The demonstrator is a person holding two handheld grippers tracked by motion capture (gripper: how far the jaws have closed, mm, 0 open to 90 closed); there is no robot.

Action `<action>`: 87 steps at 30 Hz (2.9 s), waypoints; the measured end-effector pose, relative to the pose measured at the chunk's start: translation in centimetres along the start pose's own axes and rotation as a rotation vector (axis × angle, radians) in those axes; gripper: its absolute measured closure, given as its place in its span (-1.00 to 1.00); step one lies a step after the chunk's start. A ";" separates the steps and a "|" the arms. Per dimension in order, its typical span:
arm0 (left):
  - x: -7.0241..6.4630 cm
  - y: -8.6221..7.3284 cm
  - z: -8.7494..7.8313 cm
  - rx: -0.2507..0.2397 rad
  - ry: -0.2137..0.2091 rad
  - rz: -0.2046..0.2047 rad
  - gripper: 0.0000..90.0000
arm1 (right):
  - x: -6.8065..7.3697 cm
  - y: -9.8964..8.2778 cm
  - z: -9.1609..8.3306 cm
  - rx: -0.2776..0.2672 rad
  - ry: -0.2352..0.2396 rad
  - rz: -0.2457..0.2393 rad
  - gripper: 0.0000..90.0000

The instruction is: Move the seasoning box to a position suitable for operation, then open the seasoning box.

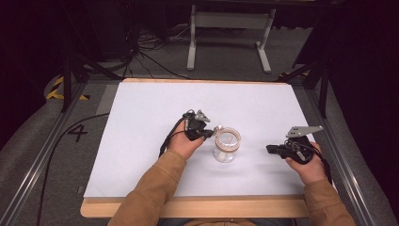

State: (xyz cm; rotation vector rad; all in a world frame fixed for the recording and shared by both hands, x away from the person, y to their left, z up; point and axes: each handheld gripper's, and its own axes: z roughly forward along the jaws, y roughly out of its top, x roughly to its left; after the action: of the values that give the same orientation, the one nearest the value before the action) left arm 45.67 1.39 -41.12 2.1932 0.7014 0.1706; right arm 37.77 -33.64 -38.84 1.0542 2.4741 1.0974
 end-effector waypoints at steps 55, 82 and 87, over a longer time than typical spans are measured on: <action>1.8 -2.8 -8.1 -0.066 0.057 -0.106 0.97 | 5.7 4.1 8.2 0.091 0.131 -0.234 1.00; 0.0 1.9 -5.5 -0.171 -0.121 -0.018 0.99 | 4.8 2.0 3.8 -0.008 0.089 -0.129 1.00; 0.0 2.4 -4.5 -0.167 -0.143 0.003 0.97 | 5.8 1.6 3.9 -0.001 0.101 -0.143 1.00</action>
State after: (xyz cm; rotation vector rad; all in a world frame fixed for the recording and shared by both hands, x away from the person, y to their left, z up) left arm 45.18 3.12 -36.34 2.0243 0.5821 0.0701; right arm 36.34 -26.69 -39.96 0.8256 2.5804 1.1330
